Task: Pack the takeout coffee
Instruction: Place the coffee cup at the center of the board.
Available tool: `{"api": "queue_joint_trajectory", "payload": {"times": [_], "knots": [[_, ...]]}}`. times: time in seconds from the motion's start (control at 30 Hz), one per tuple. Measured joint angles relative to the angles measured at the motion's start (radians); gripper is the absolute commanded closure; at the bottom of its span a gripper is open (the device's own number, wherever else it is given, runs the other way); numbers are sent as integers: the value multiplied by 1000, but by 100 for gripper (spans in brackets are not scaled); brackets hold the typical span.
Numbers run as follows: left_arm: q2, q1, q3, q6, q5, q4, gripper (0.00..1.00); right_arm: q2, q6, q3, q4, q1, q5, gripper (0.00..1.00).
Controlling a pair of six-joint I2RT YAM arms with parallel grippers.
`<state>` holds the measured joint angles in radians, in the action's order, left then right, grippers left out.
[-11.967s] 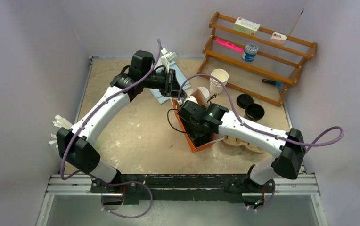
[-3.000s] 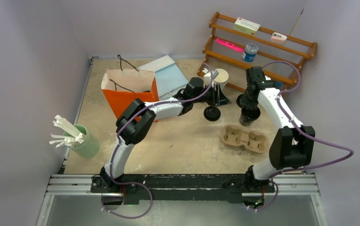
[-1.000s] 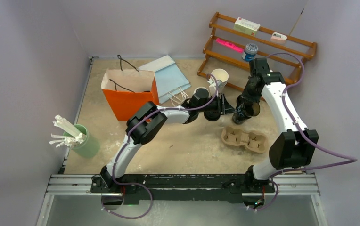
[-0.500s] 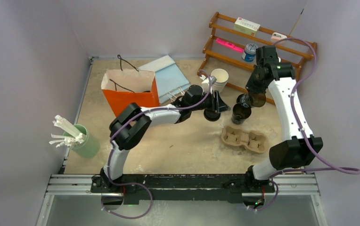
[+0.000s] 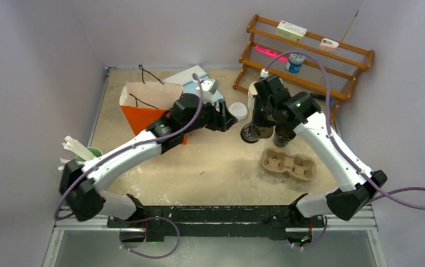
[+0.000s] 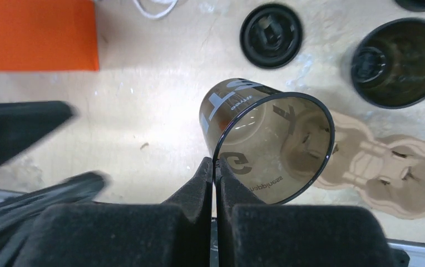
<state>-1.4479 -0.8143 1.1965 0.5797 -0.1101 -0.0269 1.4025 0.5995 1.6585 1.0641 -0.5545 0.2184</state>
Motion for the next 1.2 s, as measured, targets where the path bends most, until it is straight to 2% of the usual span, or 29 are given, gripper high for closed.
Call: {"api": "queue_joint_trajectory", "payload": {"times": [0.13,0.27,0.5,0.73,0.77,0.83,0.9,1.07,1.2], "knots": [[202,30,-50,-27,128,-200,23,-20,25,-140,-82,-94,16,100],[341,78,-87,-26,279,-391,11,19,30,-200,-134,-171,51,100],[475,94,-166,-12,433,-630,7,212,24,-176,-209,-330,138,100],[534,94,-176,9,493,-733,4,391,14,-131,-206,-440,213,99],[538,94,-176,11,494,-742,3,405,13,-130,-205,-451,215,97],[541,94,-176,11,495,-760,2,423,10,-124,-201,-469,217,83],[542,94,-176,11,495,-778,0,428,9,-115,-201,-479,216,79],[554,94,-176,11,488,-804,0,421,11,-103,-204,-482,211,57],[572,94,-181,11,476,-805,0,407,23,-94,-193,-481,201,44]]}}
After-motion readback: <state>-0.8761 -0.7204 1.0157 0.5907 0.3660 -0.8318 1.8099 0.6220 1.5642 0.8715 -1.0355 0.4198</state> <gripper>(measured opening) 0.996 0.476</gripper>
